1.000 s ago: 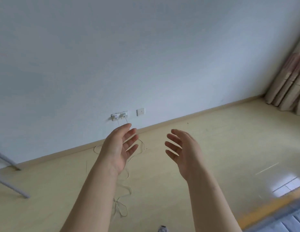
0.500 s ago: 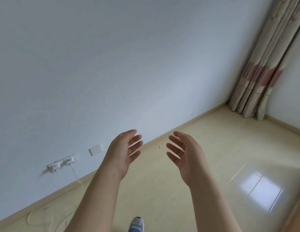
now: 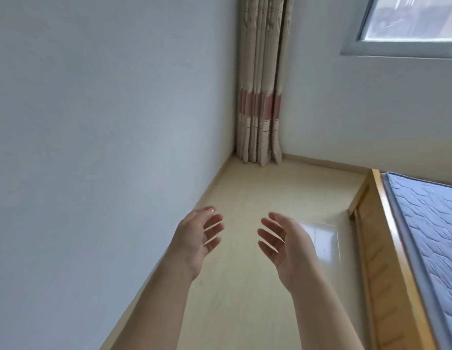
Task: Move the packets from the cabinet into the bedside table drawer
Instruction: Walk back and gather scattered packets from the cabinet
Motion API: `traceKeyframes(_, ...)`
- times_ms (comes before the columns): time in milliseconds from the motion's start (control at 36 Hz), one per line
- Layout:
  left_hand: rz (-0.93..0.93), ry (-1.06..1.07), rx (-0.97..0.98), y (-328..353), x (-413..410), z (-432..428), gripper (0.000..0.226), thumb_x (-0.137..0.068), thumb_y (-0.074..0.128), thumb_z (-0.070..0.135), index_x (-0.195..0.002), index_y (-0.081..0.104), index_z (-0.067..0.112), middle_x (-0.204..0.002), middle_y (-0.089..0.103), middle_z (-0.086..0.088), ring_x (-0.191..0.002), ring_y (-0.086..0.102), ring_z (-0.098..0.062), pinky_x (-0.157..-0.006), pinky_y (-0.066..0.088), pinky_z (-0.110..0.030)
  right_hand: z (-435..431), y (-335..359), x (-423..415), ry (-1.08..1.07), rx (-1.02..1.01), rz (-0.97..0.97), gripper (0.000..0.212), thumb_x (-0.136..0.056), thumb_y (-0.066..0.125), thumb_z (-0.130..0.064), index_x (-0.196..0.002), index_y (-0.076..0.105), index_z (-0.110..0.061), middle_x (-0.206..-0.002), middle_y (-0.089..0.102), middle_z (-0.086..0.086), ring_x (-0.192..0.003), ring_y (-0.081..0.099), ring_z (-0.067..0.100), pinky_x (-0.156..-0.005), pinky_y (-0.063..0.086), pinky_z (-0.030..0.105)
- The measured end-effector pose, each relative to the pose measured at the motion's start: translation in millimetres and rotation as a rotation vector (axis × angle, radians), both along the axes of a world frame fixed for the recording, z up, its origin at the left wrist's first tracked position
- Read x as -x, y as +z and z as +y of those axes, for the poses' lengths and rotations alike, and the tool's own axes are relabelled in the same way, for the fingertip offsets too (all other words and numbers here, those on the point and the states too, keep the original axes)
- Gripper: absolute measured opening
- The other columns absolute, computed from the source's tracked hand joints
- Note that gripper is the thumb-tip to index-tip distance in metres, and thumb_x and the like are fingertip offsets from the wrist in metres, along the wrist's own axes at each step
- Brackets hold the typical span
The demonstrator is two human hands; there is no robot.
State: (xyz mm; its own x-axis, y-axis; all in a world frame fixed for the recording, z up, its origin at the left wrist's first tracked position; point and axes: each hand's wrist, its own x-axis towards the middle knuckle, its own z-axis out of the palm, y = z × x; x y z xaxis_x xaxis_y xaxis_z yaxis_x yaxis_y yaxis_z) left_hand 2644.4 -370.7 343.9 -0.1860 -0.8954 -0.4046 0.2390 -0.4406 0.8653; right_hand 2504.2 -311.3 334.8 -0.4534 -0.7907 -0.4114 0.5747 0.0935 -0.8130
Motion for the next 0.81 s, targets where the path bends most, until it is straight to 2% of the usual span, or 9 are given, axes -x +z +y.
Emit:
traceKeyframes(111,0.016,-0.062,-0.011,-4,75,-80,0.012,-0.095,0.049,0.016,-0.089,0.060,0.017,-0.084,0.064,-0.001,-0.082,0.061,-0.017,-0.073,0.044,-0.031,-73,-5,70,-0.077,-0.003,0.001,0.012,-0.093,0.051,-0.016,-0.085,0.060,-0.015,-0.088,0.063,0.003,-0.079,0.060,0.019,-0.069,0.046,0.029)
traceKeyframes(361,0.031,-0.173,0.010,21,229,-238,0.013,-0.095,0.048,0.016,-0.089,0.059,0.018,-0.084,0.063,0.000,-0.080,0.059,-0.015,-0.072,0.043,-0.029,-229,36,224,-0.190,0.054,0.088,0.015,-0.095,0.047,-0.017,-0.085,0.058,-0.016,-0.087,0.063,0.002,-0.078,0.058,0.018,-0.074,0.045,0.031)
traceKeyframes(528,0.041,-0.188,-0.008,6,308,-342,0.015,-0.096,0.047,0.017,-0.087,0.059,0.020,-0.085,0.064,0.000,-0.079,0.060,-0.014,-0.070,0.042,-0.029,-318,16,292,-0.187,-0.011,0.094,0.014,-0.095,0.048,-0.017,-0.085,0.058,-0.014,-0.086,0.063,0.003,-0.078,0.059,0.020,-0.072,0.045,0.031)
traceKeyframes(667,0.048,-0.291,-0.002,-14,384,-439,0.014,-0.096,0.047,0.017,-0.091,0.059,0.020,-0.085,0.064,0.000,-0.079,0.060,-0.013,-0.070,0.042,-0.028,-409,-5,357,-0.234,-0.039,0.106,0.013,-0.095,0.048,-0.017,-0.087,0.059,-0.014,-0.088,0.063,0.003,-0.080,0.059,0.020,-0.073,0.046,0.031)
traceKeyframes(806,0.016,-0.377,0.063,-4,462,-546,0.013,-0.097,0.046,0.018,-0.094,0.059,0.021,-0.085,0.064,0.002,-0.080,0.059,-0.013,-0.071,0.043,-0.028,-508,4,429,-0.274,-0.061,0.080,0.013,-0.094,0.049,-0.017,-0.085,0.058,-0.015,-0.087,0.063,0.003,-0.079,0.058,0.020,-0.070,0.046,0.030)
